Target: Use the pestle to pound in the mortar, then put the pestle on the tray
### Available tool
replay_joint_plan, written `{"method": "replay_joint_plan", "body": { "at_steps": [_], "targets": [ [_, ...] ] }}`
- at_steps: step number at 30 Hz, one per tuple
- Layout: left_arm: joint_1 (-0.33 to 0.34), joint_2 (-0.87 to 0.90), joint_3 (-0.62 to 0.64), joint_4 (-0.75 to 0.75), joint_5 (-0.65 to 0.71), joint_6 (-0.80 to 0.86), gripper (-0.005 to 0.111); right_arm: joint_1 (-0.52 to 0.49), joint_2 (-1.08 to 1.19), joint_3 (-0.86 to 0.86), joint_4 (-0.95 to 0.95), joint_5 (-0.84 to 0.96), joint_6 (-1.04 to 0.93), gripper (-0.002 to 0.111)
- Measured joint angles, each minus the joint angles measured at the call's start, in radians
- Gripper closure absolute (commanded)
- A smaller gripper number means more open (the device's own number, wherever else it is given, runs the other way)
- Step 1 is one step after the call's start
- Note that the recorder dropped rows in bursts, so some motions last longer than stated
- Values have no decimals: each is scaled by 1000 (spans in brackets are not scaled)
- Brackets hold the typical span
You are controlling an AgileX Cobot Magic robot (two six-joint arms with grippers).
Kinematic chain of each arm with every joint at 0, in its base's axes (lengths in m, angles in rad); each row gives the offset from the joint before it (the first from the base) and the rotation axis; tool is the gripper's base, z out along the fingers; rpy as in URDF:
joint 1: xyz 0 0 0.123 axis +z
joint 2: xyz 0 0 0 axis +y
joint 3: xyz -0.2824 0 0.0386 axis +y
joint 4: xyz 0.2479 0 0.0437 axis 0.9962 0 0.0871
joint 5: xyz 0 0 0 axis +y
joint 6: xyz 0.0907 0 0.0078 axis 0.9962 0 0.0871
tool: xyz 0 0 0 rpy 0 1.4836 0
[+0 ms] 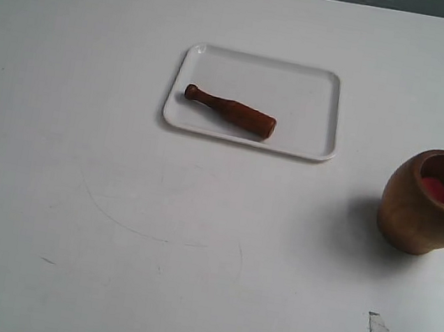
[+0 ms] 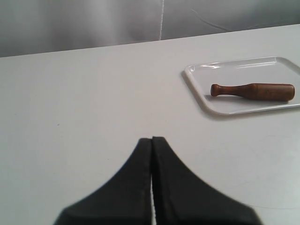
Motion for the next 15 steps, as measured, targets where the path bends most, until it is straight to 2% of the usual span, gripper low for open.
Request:
{"method": "replay_joint_plan", "body": {
  "at_steps": [15],
  "targets": [
    [0, 0, 0, 0, 0, 0, 107, 0, 0, 2, -11, 62, -49, 108]
  ]
}}
